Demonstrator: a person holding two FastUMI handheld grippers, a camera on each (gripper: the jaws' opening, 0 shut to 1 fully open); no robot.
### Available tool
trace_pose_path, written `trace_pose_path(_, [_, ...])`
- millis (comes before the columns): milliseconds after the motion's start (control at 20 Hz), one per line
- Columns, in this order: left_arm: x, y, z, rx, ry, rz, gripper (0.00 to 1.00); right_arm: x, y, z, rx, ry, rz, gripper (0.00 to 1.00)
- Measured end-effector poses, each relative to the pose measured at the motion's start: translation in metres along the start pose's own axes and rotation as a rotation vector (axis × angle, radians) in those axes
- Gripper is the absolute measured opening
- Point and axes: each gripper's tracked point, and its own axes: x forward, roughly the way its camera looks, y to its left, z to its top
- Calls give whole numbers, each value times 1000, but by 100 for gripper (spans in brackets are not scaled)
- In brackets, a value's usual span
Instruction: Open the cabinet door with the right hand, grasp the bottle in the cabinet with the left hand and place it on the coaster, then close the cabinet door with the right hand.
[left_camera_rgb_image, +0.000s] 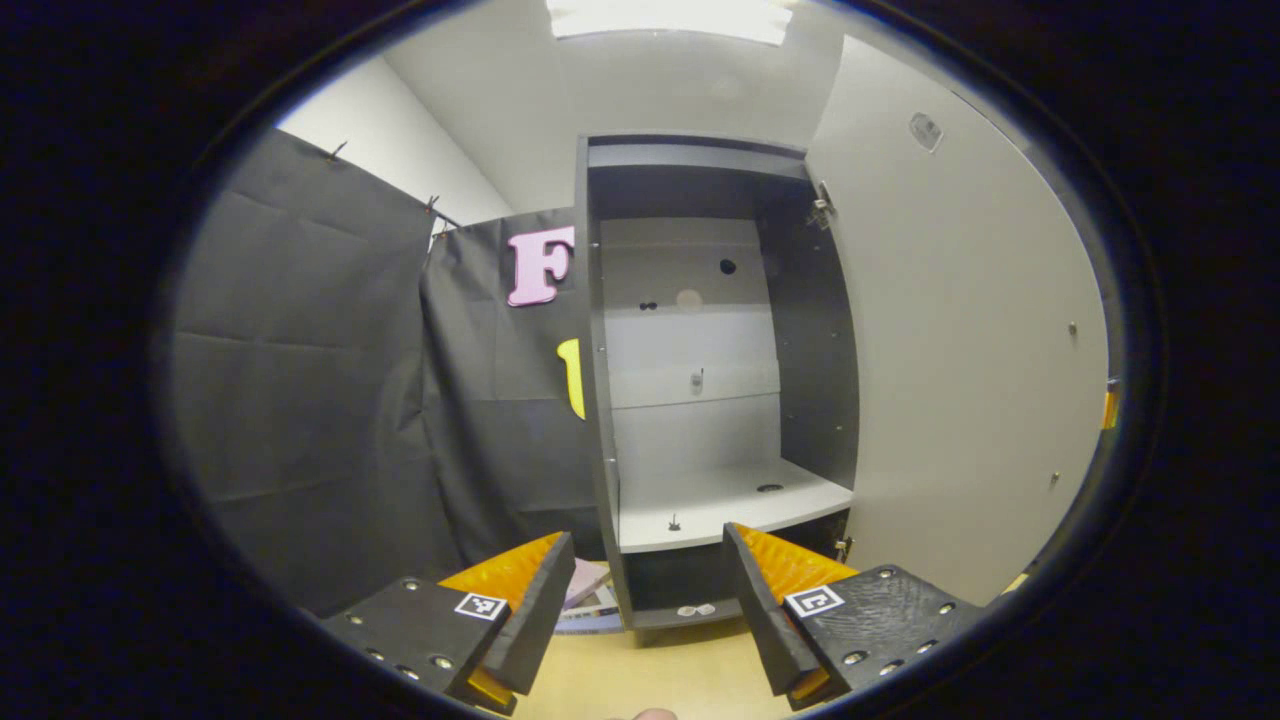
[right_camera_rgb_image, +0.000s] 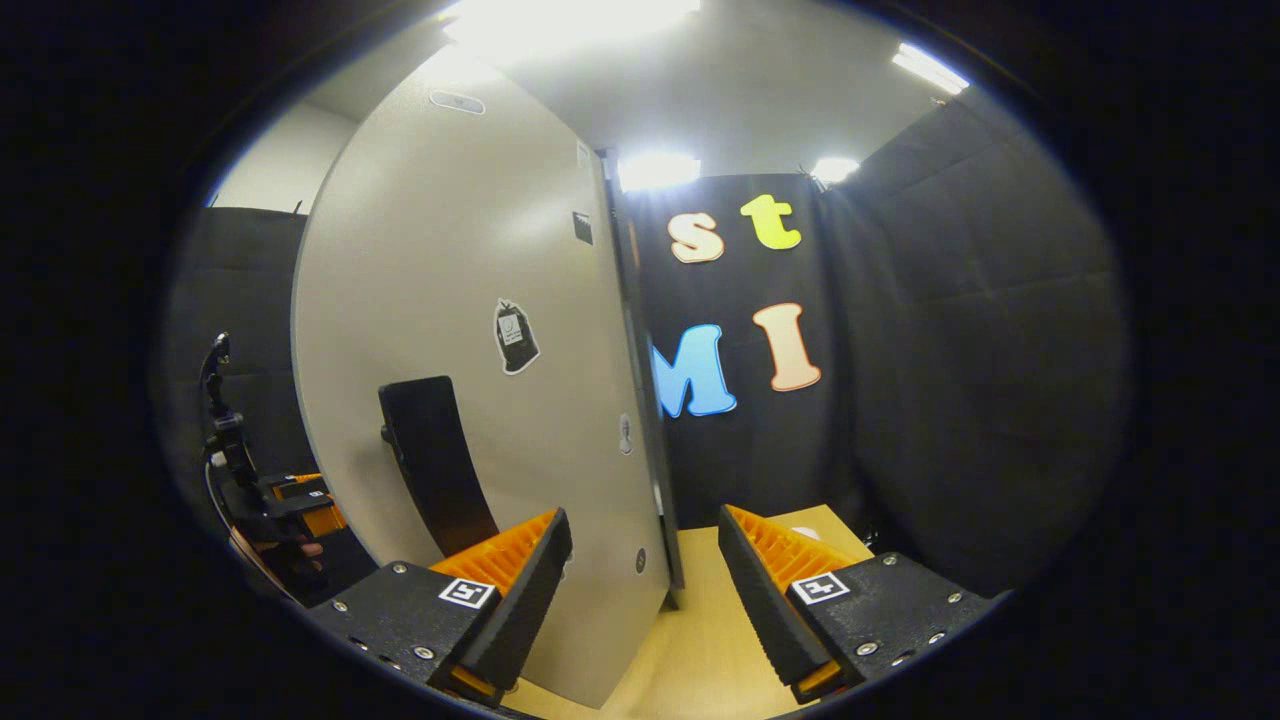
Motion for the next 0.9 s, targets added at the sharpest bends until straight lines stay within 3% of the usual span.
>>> trace_pose_path(100, [1, 14, 0, -8, -4, 13, 89, 9, 20, 1, -8, 0, 39, 92])
trace_pose_path(200, [-1, 26, -1, -1, -4, 26, 85, 20, 38, -1, -7, 3, 76, 92])
trace_pose_path(400, [-3, 53, -1, 15, -8, 56, 89, 39, 72, -1, -22, 4, 136, 90])
trace_pose_path(600, [-2, 79, -5, 10, 0, 91, 80, 65, 103, -2, -33, 5, 193, 92])
trace_pose_path(650, [-3, 85, -4, 15, 0, 98, 85, 71, 110, -1, -35, 6, 205, 92])
trace_pose_path(900, [-5, 105, 3, 34, -13, 126, 90, 79, 131, -4, -52, -3, 227, 92])
